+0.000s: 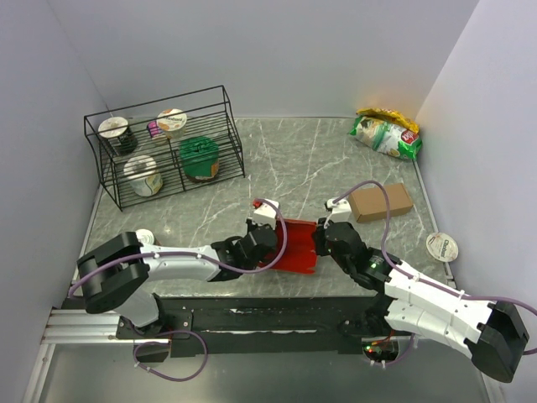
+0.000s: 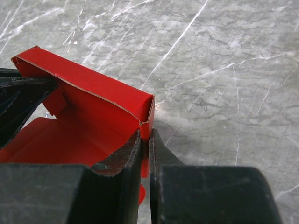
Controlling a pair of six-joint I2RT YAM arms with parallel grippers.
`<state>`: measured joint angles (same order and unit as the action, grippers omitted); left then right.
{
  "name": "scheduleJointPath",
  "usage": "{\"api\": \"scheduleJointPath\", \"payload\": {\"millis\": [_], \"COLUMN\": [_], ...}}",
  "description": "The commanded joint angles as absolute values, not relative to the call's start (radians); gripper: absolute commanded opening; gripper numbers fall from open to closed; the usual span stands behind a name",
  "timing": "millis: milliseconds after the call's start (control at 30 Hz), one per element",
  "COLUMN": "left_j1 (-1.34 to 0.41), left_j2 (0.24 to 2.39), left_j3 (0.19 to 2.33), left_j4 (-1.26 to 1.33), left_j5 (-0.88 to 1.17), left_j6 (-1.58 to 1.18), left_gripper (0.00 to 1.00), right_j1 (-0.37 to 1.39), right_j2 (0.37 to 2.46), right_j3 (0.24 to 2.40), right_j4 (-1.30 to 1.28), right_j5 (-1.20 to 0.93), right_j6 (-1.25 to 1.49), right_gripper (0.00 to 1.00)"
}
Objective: Fold the paper box
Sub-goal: Adjust the paper box at the center of the board.
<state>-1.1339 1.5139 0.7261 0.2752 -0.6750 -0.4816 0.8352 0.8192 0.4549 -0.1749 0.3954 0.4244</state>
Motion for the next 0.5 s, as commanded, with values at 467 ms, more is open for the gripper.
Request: {"api": "scheduleJointPath", "payload": {"millis": [467], "left_j1": [-1.190], "left_j2": [1.650], "left_j3": [0.779], "left_j4": [0.003], "left_j5": [-0.942], "left_j6": [-0.402], "left_gripper": [0.01], "right_j1": [0.816], "right_j2": [0.716], "right_j3": [0.479], "right_j4": [-0.210], "right_j5": [0.468], "right_j6": [0.376], "right_gripper": [0.00]}}
